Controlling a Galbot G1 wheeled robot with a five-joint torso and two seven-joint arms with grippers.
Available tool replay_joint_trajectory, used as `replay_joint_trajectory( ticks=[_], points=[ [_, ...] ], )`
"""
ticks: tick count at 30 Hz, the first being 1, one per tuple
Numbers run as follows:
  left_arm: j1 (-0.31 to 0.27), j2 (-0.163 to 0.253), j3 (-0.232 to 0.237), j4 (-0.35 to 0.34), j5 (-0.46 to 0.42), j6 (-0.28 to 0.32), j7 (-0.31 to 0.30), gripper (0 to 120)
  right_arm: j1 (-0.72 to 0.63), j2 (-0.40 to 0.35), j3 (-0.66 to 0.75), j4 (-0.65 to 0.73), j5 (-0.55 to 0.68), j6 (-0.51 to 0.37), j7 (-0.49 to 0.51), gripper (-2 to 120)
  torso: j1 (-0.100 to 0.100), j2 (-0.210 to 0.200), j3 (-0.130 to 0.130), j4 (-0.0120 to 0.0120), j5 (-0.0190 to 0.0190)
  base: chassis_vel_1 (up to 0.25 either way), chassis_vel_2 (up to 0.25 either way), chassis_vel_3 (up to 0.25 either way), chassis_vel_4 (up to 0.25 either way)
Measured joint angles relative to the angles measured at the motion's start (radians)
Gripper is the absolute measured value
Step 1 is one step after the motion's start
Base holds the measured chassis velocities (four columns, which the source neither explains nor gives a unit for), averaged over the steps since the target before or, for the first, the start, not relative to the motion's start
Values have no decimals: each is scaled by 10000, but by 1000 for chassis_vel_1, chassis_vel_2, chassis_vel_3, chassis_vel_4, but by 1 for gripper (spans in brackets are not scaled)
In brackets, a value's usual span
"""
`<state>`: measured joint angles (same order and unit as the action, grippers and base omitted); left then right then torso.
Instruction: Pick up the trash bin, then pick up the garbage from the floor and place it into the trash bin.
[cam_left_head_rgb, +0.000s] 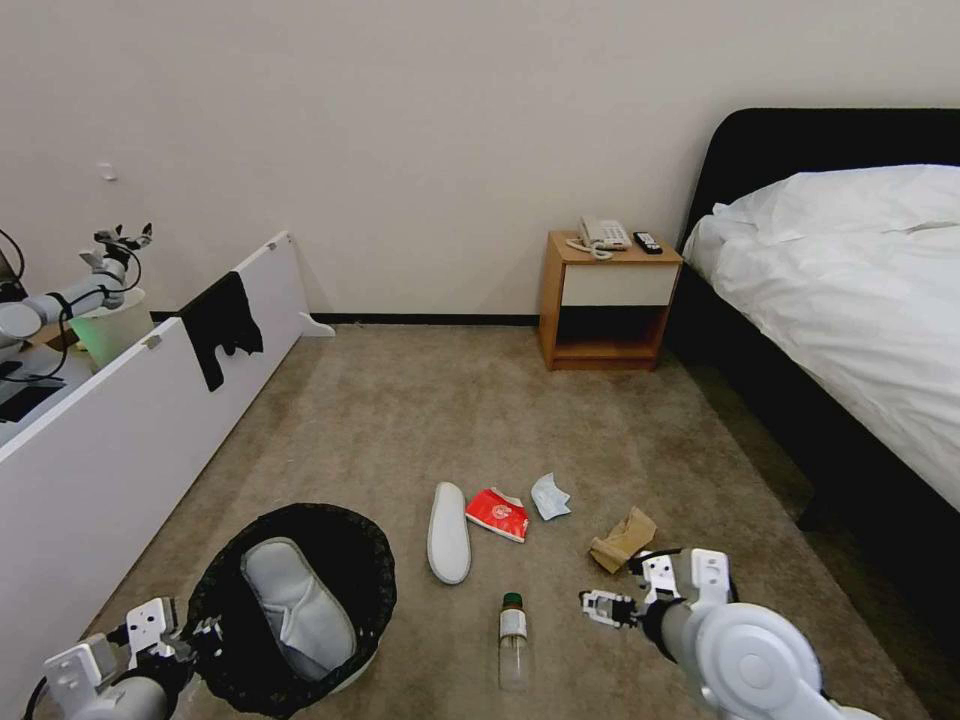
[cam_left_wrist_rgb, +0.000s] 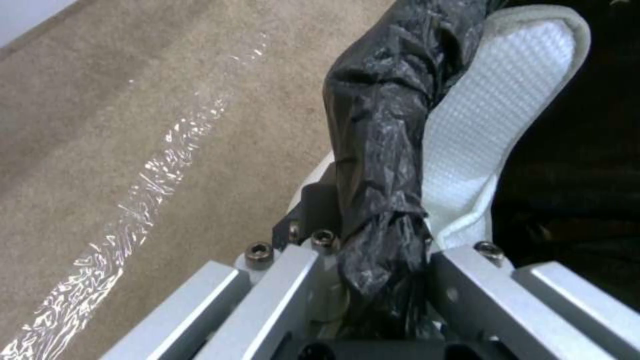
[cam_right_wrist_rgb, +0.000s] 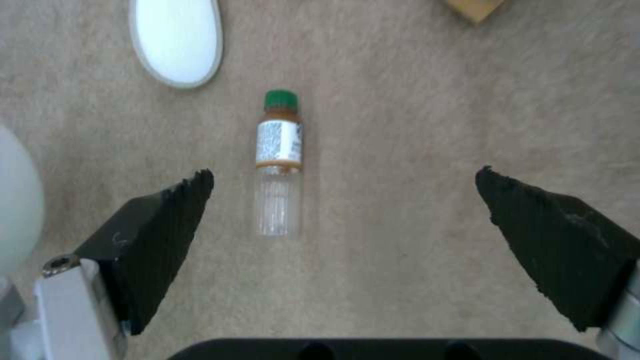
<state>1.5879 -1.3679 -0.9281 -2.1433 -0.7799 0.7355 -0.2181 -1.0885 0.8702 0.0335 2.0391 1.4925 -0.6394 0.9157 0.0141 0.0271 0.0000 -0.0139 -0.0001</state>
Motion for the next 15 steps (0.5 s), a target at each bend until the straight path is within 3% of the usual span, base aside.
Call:
replay_joint_trajectory(
  ticks=[10, 12, 15],
  points=[
    [-47, -42, -10, 139, 37, 0, 1, 1, 1181, 1017, -1402, -2153, -339, 81, -222, 100, 0, 0, 0, 0, -2, 0, 0, 0, 0],
    [-85, -38, -12, 187, 39, 0, 3, 1, 1730, 1675, -2040, -3259, -700, 147, -450, 100, 1, 0, 0, 1, -1, 0, 0, 0, 0],
    [-107, 6, -16, 258, 36, 0, 7, 1, 1972, 2028, -2246, -3856, -901, 187, -614, 100, 0, 0, 0, 0, 0, 0, 0, 0, 0]
  ],
)
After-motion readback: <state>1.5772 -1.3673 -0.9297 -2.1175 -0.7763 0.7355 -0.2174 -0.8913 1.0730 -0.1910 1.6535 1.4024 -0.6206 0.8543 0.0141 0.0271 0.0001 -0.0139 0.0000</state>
